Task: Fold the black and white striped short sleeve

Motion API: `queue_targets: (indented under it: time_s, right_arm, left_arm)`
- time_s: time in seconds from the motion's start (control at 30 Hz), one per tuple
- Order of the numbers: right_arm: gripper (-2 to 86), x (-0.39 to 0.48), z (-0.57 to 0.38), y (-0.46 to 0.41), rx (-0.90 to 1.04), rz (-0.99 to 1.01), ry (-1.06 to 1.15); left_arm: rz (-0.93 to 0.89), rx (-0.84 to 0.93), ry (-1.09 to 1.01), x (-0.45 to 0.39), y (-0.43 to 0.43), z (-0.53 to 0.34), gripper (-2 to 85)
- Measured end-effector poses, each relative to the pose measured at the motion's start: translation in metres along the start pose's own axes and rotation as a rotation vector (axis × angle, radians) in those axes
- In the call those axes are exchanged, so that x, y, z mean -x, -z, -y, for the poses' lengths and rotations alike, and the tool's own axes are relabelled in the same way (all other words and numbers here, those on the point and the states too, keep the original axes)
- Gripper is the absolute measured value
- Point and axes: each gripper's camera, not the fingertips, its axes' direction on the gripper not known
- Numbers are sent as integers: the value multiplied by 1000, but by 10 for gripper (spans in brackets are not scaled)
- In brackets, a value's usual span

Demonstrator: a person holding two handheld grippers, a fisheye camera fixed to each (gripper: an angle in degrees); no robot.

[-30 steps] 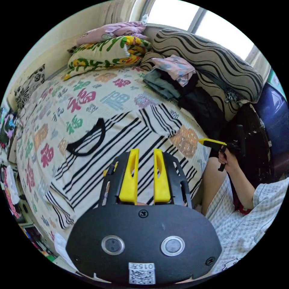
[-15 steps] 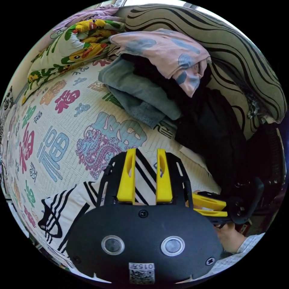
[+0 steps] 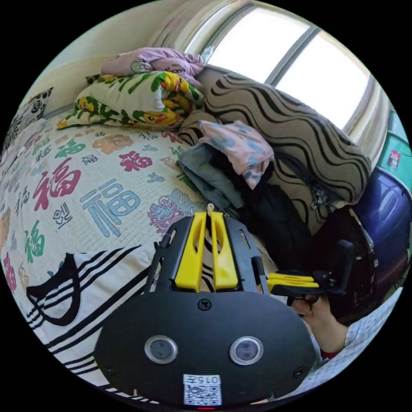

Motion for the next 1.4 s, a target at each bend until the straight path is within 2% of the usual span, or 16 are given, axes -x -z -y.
queue_targets:
  time_s: [0.17,0.23,0.43,0.53,0.63,0.7,0.8,0.9,1.03,1.17,1.3,1.4]
  right_arm:
    - [4,102,-2,-45,104,61,270]
    - [4,141,-14,-89,203,38,350]
    - [10,175,-54,-169,447,17,378]
    - [12,174,-57,-169,415,-16,358]
    - [6,166,-43,-173,324,-2,293]
    - [3,166,-35,-188,326,22,267]
    - [-3,180,-38,-229,401,12,295]
    - [-8,196,-59,-270,567,-30,337]
    - [-10,208,-93,-286,654,7,346]
    - [-10,218,-93,-282,590,20,316]
    - [-8,238,-66,-288,464,-54,360]
    - [-7,242,-51,-324,524,-86,375]
  left_arm:
    - [71,-130,115,71,135,-69,14]
    - [59,-150,246,110,174,-112,18]
    - [129,-85,520,164,219,-187,52]
    - [74,-182,587,168,253,-204,60]
    - [58,-202,520,157,275,-185,61]
    - [56,-144,439,147,275,-163,63]
    - [92,1,385,144,263,-139,65]
    - [105,74,449,155,265,-138,51]
    - [95,38,485,162,295,-144,44]
    - [18,6,491,162,331,-148,67]
    - [59,-97,528,165,416,-170,72]
    - [138,-196,644,181,492,-204,75]
